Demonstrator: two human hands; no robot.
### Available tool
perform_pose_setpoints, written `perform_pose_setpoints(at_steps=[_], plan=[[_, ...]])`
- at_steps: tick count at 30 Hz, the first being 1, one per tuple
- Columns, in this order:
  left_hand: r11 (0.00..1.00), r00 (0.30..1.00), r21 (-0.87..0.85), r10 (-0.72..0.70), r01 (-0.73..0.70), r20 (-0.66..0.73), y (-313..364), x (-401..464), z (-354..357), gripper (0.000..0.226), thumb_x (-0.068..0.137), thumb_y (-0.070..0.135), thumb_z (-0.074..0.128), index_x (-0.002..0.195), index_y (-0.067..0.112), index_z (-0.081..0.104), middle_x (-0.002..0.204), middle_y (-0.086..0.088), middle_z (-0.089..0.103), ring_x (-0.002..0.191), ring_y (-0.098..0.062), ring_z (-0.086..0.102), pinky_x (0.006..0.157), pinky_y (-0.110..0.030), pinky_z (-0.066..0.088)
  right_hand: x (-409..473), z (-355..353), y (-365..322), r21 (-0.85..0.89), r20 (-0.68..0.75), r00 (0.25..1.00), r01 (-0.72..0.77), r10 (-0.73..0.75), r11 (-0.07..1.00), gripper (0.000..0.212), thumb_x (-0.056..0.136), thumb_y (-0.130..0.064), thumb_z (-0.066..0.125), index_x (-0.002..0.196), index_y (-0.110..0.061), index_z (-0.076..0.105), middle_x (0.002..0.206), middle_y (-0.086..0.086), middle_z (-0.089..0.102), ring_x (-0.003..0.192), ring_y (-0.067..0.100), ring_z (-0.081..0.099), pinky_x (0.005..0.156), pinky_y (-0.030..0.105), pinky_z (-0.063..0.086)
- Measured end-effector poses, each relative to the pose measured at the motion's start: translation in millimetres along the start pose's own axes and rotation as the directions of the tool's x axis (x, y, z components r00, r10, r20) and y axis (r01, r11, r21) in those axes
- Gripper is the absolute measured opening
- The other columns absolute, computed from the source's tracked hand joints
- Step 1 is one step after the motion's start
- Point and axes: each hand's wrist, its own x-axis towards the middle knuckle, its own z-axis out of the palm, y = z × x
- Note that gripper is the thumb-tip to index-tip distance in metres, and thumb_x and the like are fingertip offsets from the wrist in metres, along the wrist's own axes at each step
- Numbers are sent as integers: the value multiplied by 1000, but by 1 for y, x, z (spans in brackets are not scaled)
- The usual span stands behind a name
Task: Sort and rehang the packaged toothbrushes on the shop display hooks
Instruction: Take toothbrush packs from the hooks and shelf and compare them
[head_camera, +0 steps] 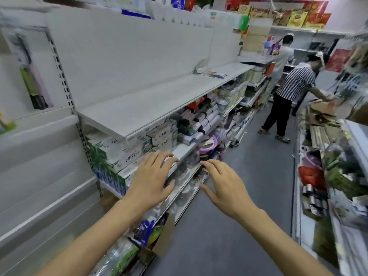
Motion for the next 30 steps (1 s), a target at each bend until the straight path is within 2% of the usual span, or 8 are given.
perform_pose_setpoints(at_steps=[4,9,15,23,30], plan=[[998,998,-12,55,-55,-4,-8,61,24,53,80,41,61,130,23,55,134,2,54,125,-22,49,110,-39,39,35,2,39,-5,-16,999,-29,29,1000,63,86,-35,75,141,-15,50,133,2,57,122,24,55,101,37,48],[995,997,-61,82,-82,-5,0,124,47,54,81,42,53,131,21,54,135,2,53,128,-23,48,111,-42,37,69,8,89,6,-27,996,-84,84,996,62,86,-35,74,141,-16,49,135,0,55,124,23,53,100,38,49],[992,994,-56,110,-110,-8,14,193,81,54,79,39,58,130,21,56,134,1,55,126,-22,49,113,-36,33,105,20,160,36,-34,994,-98,99,995,62,88,-37,71,142,-20,45,136,-4,52,128,20,48,104,35,45],[999,997,-18,44,-45,-56,48,301,146,52,80,38,62,128,18,58,131,-1,57,124,-23,51,110,-43,40,167,43,293,62,-28,999,-15,16,998,62,91,-39,66,145,-17,46,138,-2,52,129,20,47,111,34,40],[995,995,46,-82,85,-50,78,396,191,55,79,39,65,130,22,56,132,3,55,126,-19,49,112,-37,36,230,52,412,88,-15,995,96,-95,991,59,93,-44,59,144,-17,47,139,-2,52,131,19,46,110,33,40]])
